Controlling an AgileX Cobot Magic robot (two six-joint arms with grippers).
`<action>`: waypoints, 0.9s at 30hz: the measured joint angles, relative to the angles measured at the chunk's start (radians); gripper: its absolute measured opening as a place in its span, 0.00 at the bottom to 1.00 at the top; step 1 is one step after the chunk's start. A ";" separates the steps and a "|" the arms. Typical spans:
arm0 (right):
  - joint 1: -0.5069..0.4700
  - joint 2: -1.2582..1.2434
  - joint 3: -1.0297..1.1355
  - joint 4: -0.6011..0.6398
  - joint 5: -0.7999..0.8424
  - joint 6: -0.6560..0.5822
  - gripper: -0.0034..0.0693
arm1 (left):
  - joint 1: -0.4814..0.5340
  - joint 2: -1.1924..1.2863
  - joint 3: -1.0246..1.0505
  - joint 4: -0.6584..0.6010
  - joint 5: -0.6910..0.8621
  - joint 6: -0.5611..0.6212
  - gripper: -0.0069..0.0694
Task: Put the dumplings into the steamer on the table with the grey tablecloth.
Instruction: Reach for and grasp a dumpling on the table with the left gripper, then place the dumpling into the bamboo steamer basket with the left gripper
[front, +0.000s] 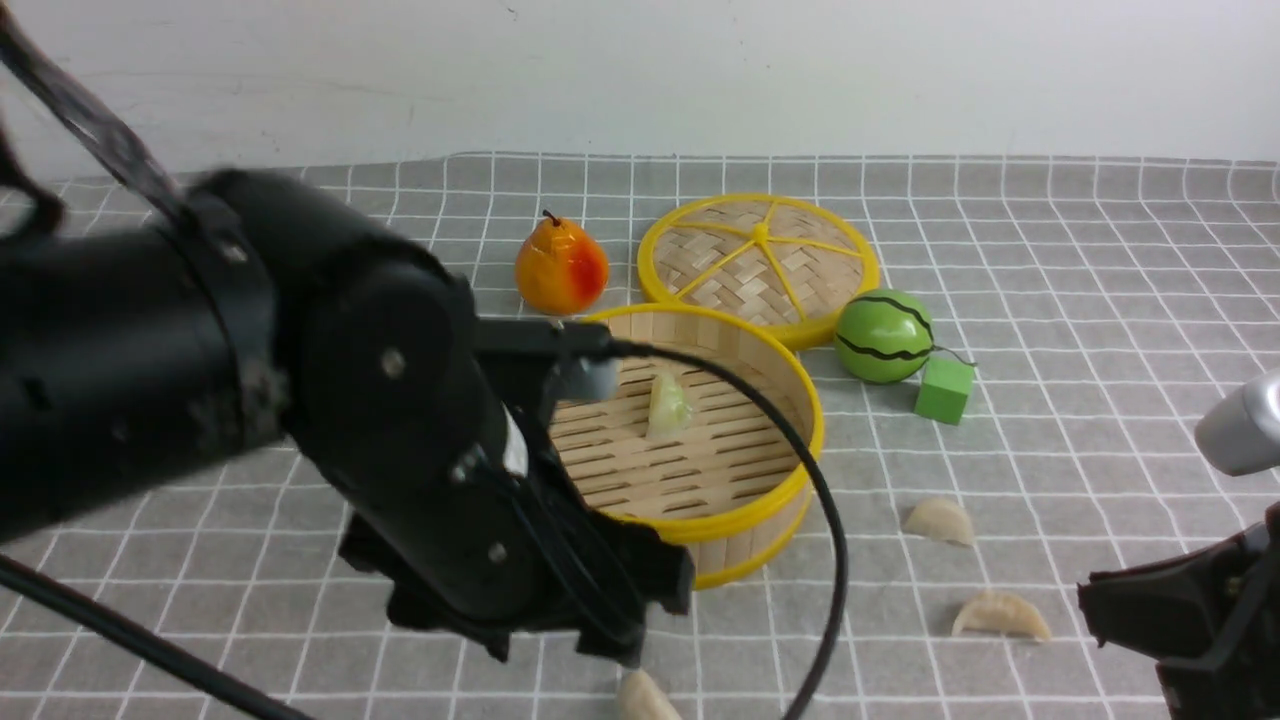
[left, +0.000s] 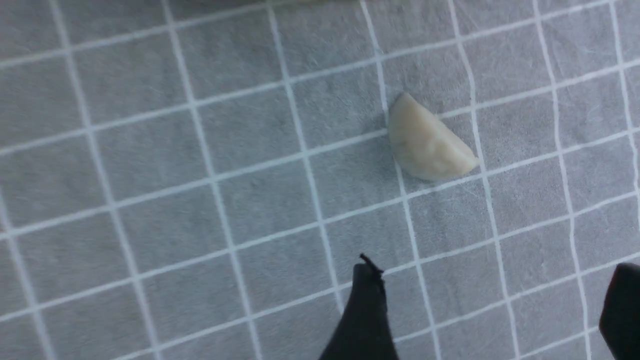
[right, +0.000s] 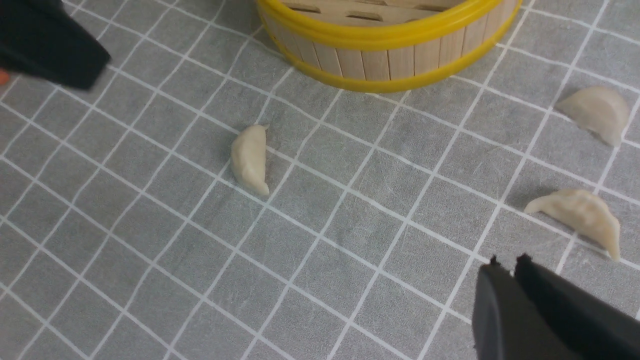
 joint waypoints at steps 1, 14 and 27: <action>0.000 0.000 0.000 0.001 0.002 0.000 0.10 | -0.015 0.030 0.014 0.004 -0.048 -0.033 0.82; 0.000 0.000 0.000 0.002 0.014 0.000 0.12 | -0.021 0.324 0.021 0.007 -0.257 -0.212 0.72; 0.000 0.000 0.008 0.003 0.014 0.000 0.13 | -0.021 0.344 -0.019 -0.024 -0.152 -0.134 0.38</action>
